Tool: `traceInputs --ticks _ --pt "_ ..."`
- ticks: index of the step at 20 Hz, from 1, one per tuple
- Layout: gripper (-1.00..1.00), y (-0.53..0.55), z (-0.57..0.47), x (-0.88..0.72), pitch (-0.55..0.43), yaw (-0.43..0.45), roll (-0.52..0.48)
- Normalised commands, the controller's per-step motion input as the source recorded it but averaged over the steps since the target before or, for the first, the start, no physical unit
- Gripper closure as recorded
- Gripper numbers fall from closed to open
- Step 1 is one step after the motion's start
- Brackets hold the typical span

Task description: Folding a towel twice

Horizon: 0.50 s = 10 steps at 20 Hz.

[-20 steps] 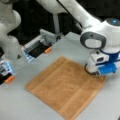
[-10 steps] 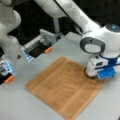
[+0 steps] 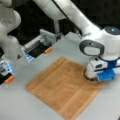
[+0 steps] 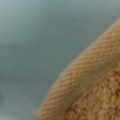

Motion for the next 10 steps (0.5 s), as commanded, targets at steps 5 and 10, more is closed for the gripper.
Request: traceInputs --ticks 5,10 --pt "1.0 0.02 -0.16 -0.34 -0.064 -0.069 -0.136" --pt "1.0 0.04 -0.16 -0.39 -0.005 -0.094 -0.134"
